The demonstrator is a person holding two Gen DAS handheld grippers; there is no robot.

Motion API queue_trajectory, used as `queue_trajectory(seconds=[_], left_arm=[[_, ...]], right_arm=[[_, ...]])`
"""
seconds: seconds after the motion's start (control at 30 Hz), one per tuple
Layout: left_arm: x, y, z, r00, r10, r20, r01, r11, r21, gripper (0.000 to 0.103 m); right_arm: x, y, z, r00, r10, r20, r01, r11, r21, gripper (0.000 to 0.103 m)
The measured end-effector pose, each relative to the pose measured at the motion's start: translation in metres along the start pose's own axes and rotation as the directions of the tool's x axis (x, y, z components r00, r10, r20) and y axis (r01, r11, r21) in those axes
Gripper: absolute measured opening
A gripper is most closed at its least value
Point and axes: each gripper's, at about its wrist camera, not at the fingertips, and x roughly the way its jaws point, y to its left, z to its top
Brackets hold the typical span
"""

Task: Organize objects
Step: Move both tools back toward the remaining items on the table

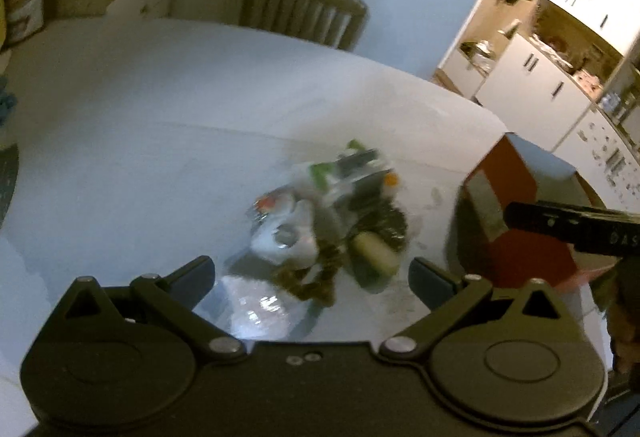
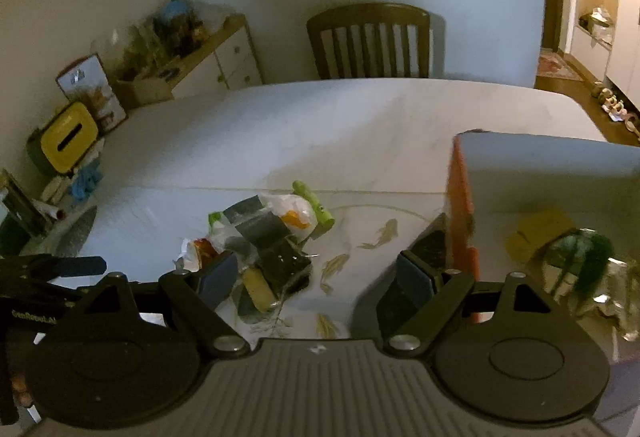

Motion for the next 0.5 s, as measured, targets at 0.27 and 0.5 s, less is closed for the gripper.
queue_trajectory(seconds=[0.27,0.5], left_arm=[[0.019,0.020,-0.018,0.998,0.047,-0.052,-0.047,0.999,0.008,0.103],[0.026,0.024,-0.032,0.997,0.066,-0.038,-0.063,0.996,0.056,0.102]], right_arm=[[0.050,0.021,0.002,0.998,-0.004,-0.070,-0.001,0.997,-0.077,0.087],[0.080,0.031,0.000,0.994,-0.020,-0.111,0.007,0.993,-0.118,0.087]])
